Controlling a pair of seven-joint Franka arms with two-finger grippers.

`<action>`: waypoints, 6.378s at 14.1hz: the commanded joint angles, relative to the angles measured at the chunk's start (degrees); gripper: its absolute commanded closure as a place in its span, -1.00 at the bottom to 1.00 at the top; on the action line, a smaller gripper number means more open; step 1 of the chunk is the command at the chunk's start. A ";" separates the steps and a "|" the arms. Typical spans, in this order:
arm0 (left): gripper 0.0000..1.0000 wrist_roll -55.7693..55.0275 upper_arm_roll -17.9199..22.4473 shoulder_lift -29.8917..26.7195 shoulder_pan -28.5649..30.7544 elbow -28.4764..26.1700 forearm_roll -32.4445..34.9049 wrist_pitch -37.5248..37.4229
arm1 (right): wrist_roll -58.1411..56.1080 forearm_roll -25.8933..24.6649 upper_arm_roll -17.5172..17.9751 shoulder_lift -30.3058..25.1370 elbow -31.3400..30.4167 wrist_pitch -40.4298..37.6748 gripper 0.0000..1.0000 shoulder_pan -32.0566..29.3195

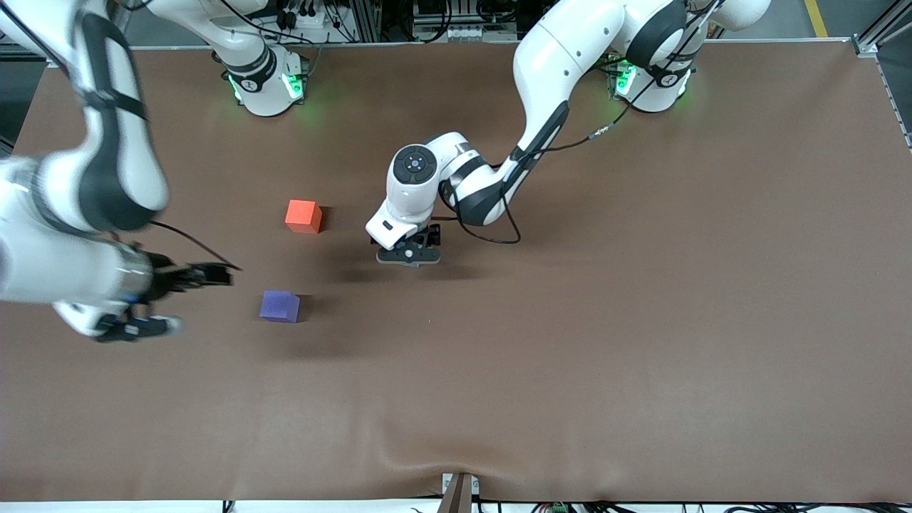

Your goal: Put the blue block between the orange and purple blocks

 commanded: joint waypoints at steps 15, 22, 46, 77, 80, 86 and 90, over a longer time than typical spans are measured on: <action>-1.00 20.07 8.64 -31.75 21.28 -2.35 2.29 -29.55 | 38.93 0.81 -0.10 2.69 -20.85 34.65 -1.00 30.04; -1.00 34.26 8.82 -36.86 30.95 -2.35 2.47 -39.32 | 38.76 0.46 -0.10 6.46 -21.56 35.96 -1.00 31.98; -1.00 47.98 8.47 -53.99 42.92 -19.20 1.76 -43.48 | 18.83 0.02 -0.54 -8.64 -32.52 27.00 0.07 12.84; -1.00 48.16 -4.72 -57.16 52.68 -24.32 2.03 -40.48 | 13.19 -0.51 -0.63 -10.30 -35.38 31.78 -1.00 3.78; -1.00 48.16 -4.72 -57.08 52.85 -24.23 2.03 -40.30 | 11.70 -0.59 -0.63 -14.60 -31.05 27.10 -1.00 -0.08; -1.00 48.16 -4.72 -57.08 52.85 -24.06 2.03 -40.04 | -3.68 -0.86 -0.28 -28.31 -31.05 17.54 -1.00 -11.32; -1.00 48.16 -4.63 -56.81 52.94 -23.97 1.85 -39.34 | -3.95 -5.60 0.78 -32.03 -25.63 4.81 -1.00 -15.13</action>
